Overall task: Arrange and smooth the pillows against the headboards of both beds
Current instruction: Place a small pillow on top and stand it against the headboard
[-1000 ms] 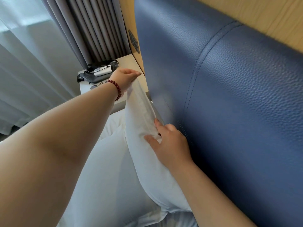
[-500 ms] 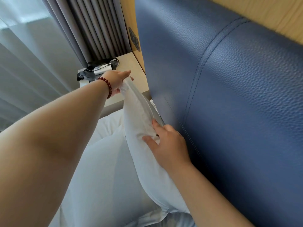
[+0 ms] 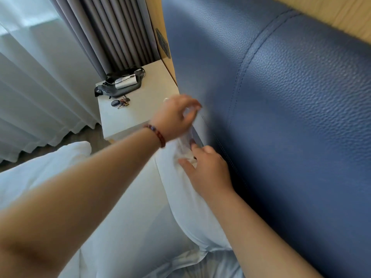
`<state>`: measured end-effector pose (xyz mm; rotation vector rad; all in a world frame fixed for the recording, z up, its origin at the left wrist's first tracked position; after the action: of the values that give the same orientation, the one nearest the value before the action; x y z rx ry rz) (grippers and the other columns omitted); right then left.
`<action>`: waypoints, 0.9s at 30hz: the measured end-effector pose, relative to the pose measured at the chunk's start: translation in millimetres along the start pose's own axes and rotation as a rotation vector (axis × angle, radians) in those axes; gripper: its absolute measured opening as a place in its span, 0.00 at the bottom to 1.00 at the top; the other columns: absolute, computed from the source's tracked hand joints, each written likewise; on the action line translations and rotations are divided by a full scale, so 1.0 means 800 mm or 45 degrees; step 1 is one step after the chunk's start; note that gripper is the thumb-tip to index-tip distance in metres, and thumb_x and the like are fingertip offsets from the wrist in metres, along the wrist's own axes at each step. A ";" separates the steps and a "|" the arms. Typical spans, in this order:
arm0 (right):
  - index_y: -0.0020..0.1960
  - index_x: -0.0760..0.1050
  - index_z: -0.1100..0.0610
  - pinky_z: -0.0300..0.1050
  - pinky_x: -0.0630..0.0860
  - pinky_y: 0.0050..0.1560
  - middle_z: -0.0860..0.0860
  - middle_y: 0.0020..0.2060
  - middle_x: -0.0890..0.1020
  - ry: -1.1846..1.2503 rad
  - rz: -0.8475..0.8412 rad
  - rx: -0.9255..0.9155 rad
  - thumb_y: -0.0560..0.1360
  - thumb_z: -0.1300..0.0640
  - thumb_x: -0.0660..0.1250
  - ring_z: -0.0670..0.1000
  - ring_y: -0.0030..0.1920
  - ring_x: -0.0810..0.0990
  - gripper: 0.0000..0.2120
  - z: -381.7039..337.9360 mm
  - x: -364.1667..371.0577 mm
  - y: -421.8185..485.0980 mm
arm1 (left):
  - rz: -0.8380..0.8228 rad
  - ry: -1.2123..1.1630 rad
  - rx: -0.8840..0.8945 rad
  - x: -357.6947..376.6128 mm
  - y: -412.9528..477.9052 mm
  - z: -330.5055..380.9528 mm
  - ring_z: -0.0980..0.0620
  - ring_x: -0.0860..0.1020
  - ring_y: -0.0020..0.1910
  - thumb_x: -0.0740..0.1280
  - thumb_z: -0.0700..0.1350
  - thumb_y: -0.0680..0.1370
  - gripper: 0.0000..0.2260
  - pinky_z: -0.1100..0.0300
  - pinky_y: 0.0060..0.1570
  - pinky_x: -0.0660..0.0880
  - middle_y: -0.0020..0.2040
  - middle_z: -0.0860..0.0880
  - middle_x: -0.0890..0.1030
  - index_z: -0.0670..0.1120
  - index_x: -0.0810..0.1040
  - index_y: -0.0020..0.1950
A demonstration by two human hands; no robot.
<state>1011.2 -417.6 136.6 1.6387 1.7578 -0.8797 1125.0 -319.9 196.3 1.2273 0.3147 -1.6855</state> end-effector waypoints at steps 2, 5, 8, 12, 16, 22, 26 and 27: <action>0.68 0.72 0.53 0.47 0.71 0.51 0.55 0.54 0.76 -0.014 0.032 0.015 0.78 0.40 0.62 0.59 0.54 0.76 0.24 0.002 -0.003 0.000 | -0.154 0.151 0.246 0.017 -0.033 0.015 0.48 0.79 0.54 0.58 0.50 0.80 0.17 0.54 0.60 0.72 0.52 0.46 0.84 0.44 0.83 0.54; 0.66 0.73 0.54 0.48 0.70 0.51 0.57 0.54 0.76 -0.019 0.064 0.053 0.76 0.41 0.64 0.61 0.54 0.75 0.24 0.004 -0.013 0.001 | -0.331 0.364 0.135 0.032 -0.068 -0.007 0.50 0.69 0.71 0.50 0.56 0.81 0.21 0.47 0.73 0.57 0.67 0.52 0.77 0.53 0.79 0.64; 0.73 0.66 0.55 0.50 0.69 0.58 0.56 0.59 0.72 -0.128 0.079 0.071 0.76 0.38 0.63 0.59 0.60 0.72 0.32 0.004 -0.021 -0.004 | -0.352 0.518 -0.190 0.030 -0.069 -0.030 0.51 0.51 0.79 0.46 0.57 0.83 0.21 0.43 0.76 0.45 0.78 0.56 0.58 0.60 0.63 0.76; 0.79 0.46 0.59 0.50 0.61 0.72 0.57 0.75 0.58 -0.277 0.072 0.069 0.78 0.39 0.62 0.57 0.74 0.60 0.42 0.001 -0.027 -0.028 | -0.266 0.477 -0.042 0.029 -0.046 0.022 0.46 0.62 0.76 0.51 0.51 0.83 0.20 0.46 0.74 0.58 0.74 0.50 0.69 0.50 0.69 0.74; 0.79 0.50 0.60 0.49 0.54 0.75 0.56 0.79 0.53 -0.333 0.124 0.067 0.77 0.42 0.63 0.55 0.78 0.54 0.40 0.005 -0.018 -0.067 | -0.494 0.396 0.158 0.052 -0.060 0.034 0.51 0.64 0.74 0.47 0.56 0.82 0.22 0.47 0.74 0.55 0.70 0.53 0.73 0.54 0.73 0.70; 0.72 0.69 0.63 0.52 0.76 0.59 0.60 0.67 0.76 -0.390 0.269 0.232 0.69 0.44 0.72 0.58 0.62 0.79 0.38 0.051 -0.007 -0.144 | -0.582 0.633 -0.024 0.059 -0.043 0.011 0.53 0.56 0.77 0.46 0.56 0.84 0.20 0.42 0.75 0.48 0.73 0.59 0.67 0.58 0.70 0.71; 0.74 0.66 0.61 0.52 0.63 0.70 0.57 0.72 0.70 -0.460 0.510 0.043 0.74 0.47 0.61 0.57 0.71 0.70 0.32 0.053 -0.012 -0.184 | -0.437 0.626 0.091 0.053 -0.038 0.052 0.45 0.69 0.70 0.49 0.54 0.83 0.21 0.44 0.72 0.58 0.66 0.50 0.76 0.49 0.77 0.65; 0.74 0.67 0.61 0.52 0.61 0.70 0.57 0.72 0.70 -0.457 0.563 -0.019 0.74 0.48 0.61 0.56 0.71 0.68 0.31 0.051 -0.013 -0.183 | -0.368 0.534 0.203 0.054 -0.047 0.070 0.43 0.75 0.64 0.50 0.53 0.82 0.21 0.46 0.68 0.66 0.60 0.47 0.80 0.46 0.79 0.60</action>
<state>865.2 -460.7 131.0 1.6479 1.1016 -0.8755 1061.9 -364.2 174.2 1.7234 0.6473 -1.7073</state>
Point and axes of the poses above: each hand's wrist, its own y-axis towards the middle knuckle, its own x-axis out of the palm, z = x × y, the point moved 3 cm from there along y, towards the middle knuckle
